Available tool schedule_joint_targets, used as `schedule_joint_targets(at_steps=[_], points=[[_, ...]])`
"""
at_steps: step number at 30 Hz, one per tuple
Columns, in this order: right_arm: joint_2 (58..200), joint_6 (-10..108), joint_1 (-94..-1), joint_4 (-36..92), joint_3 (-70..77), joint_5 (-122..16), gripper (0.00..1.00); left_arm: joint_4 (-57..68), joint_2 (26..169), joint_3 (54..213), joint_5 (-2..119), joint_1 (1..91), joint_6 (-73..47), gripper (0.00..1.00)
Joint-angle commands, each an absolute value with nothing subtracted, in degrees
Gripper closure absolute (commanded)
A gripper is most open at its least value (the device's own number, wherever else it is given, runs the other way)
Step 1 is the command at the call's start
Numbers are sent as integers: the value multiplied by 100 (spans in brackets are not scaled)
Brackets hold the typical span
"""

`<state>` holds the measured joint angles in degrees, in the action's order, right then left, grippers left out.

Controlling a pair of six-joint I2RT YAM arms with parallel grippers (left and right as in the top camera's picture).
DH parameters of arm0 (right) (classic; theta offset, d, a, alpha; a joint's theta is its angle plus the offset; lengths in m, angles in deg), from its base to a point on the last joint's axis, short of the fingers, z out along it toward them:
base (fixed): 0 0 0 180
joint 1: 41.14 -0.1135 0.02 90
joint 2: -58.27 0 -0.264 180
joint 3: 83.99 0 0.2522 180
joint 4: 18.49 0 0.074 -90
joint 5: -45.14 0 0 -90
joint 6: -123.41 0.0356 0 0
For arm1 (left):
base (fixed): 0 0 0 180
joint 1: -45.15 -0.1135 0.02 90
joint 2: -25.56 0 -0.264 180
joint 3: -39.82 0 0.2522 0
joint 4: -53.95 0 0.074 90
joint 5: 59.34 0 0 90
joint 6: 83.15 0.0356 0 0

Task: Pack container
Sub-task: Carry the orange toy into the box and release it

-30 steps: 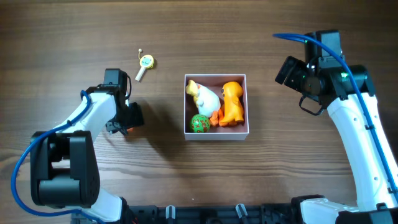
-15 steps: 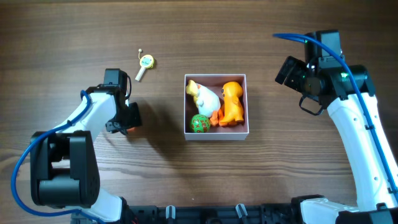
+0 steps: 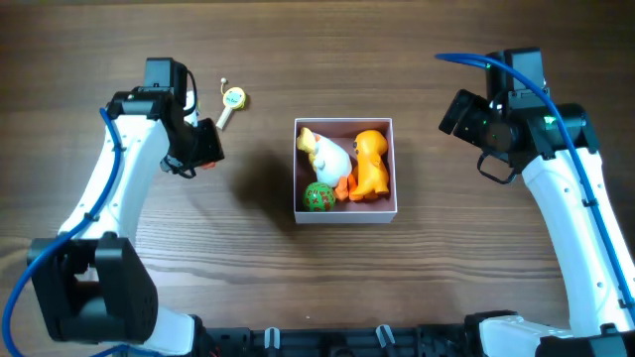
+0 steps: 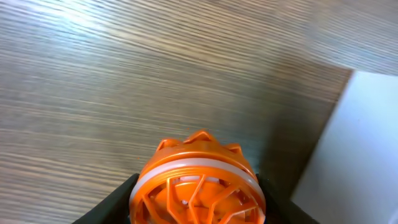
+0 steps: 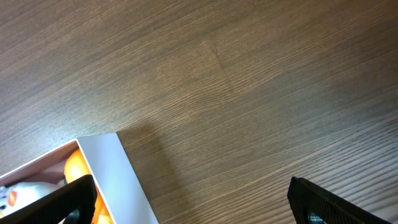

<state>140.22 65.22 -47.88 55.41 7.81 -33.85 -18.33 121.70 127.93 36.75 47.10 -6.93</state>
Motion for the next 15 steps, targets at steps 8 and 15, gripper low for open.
schedule_joint_targets(at_steps=[8, 15], points=[[14044, 6490, -4782, 5530, 792, -3284, 0, -1577, 11993, 12944, 4048, 6461, -1115, 47], [14044, 6490, -4782, 5530, 792, -3284, 0, -1381, 11993, 13355, 4044, 7715, -1357, 47]])
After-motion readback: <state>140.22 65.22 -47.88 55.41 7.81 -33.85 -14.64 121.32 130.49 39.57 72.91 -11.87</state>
